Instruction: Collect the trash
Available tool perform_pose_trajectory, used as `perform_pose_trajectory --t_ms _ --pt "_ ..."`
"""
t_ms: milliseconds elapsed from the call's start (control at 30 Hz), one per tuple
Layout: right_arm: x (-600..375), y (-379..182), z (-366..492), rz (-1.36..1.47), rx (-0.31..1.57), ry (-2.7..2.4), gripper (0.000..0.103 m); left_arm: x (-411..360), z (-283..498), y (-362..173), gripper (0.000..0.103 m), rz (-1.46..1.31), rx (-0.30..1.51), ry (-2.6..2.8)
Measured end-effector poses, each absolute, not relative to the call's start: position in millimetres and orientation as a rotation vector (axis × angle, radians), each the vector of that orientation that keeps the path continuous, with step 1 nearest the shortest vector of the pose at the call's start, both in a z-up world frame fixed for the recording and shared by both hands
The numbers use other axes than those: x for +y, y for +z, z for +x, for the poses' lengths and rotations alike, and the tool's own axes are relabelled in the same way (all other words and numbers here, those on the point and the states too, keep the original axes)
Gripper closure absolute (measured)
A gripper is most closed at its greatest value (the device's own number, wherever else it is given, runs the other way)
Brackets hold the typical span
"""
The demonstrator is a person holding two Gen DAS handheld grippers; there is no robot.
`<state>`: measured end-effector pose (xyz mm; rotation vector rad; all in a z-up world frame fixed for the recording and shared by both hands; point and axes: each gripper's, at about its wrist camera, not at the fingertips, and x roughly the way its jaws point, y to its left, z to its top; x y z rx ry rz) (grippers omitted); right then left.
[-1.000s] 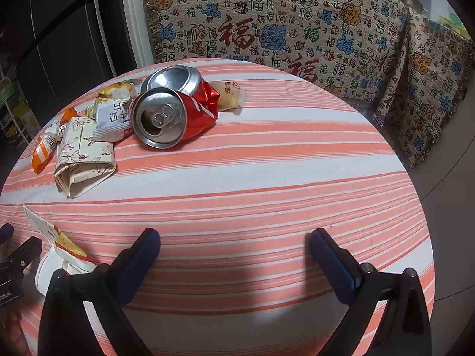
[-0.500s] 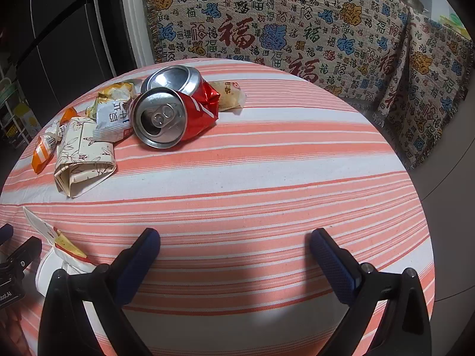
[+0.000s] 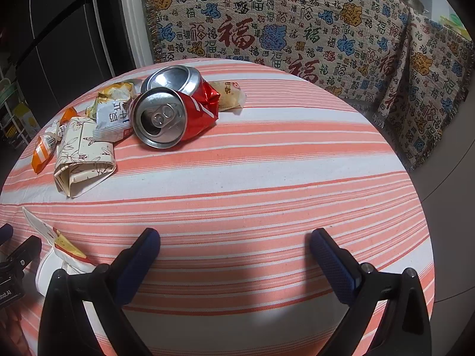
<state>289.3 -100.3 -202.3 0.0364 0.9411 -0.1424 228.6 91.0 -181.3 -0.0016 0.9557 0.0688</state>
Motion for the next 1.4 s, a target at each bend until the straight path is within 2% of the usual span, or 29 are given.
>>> perform_pose_trajectory --t_ms 1400 --pt "-105.0 -201.3 287.8 0.037 0.941 -0.146 0.0 86.1 230.9 -182.1 0.001 -0.006 0.957 0.082"
